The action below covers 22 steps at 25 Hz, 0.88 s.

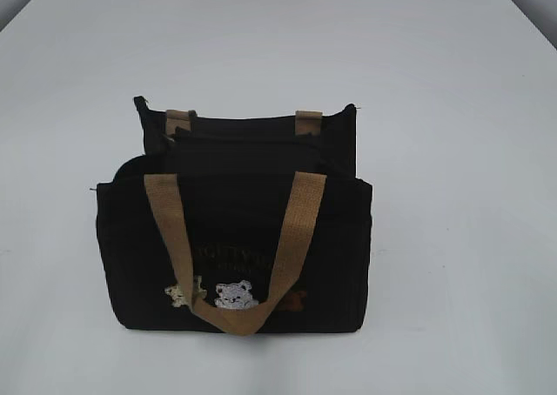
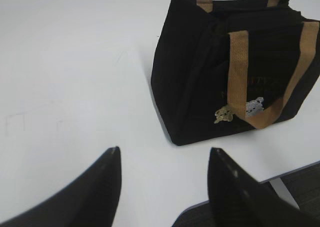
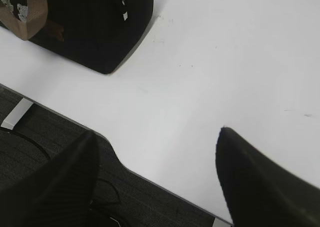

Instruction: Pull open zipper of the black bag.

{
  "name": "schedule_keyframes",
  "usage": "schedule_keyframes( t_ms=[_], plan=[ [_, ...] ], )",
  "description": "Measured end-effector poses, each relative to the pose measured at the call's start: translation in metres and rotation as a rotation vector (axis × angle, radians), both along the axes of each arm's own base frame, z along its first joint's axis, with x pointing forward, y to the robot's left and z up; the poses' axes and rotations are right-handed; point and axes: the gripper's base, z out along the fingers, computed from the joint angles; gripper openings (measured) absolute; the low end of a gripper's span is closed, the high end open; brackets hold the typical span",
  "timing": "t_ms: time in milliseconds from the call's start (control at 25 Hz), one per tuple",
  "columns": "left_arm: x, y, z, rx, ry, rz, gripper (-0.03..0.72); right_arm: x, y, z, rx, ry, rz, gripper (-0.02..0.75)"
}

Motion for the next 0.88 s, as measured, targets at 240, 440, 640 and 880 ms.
schedule_keyframes(
  t_ms=[240, 440, 640, 880],
  plan=[
    [0.0000, 0.0000, 0.0001, 0.000, -0.001, 0.000, 0.419, 0.0000, 0.0000, 0.0000, 0.000, 0.000, 0.000, 0.562],
    [0.0001, 0.0000, 0.0002, -0.001, -0.002, 0.000, 0.419, 0.0001, 0.0000, 0.0001, 0.000, -0.001, 0.000, 0.562],
    [0.0001, 0.0000, 0.0002, -0.001, -0.003, 0.000, 0.419, 0.0001, 0.0000, 0.0001, 0.000, -0.001, 0.000, 0.562],
    [0.0016, -0.0010, 0.0003, -0.001, -0.004, 0.095, 0.419, -0.0001, -0.0013, 0.0002, 0.005, -0.016, -0.146, 0.562]
  ],
)
